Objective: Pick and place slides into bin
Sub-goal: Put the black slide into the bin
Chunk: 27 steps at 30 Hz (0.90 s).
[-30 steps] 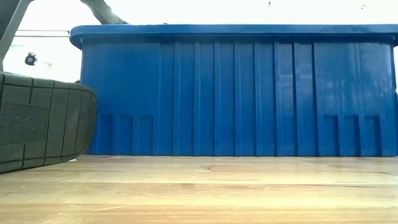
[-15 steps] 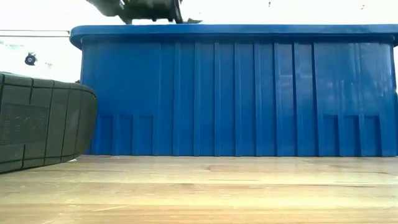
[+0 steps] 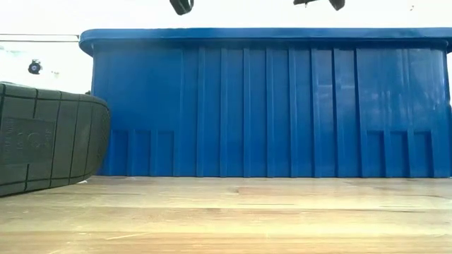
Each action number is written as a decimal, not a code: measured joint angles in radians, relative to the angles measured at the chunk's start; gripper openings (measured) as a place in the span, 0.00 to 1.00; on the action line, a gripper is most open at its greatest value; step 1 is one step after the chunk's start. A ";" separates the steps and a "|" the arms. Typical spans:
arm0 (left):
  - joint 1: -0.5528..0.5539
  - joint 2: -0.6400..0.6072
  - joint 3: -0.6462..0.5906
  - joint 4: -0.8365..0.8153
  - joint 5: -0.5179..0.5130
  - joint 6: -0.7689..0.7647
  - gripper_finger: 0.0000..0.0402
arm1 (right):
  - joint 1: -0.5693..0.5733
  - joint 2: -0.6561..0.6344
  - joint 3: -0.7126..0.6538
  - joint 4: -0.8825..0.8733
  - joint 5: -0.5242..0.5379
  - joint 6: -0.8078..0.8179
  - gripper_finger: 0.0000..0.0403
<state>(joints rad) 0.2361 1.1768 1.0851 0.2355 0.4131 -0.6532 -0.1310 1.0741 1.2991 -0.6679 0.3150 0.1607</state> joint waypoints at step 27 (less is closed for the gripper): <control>-0.568 -0.001 -0.005 -0.481 -0.181 -0.466 0.47 | 0.022 0.003 -0.029 -0.277 -0.034 0.040 0.03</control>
<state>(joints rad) -0.3323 1.1755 1.0805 -0.2458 0.2323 -1.1187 -0.1093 1.0767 1.2705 -0.9447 0.2806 0.2004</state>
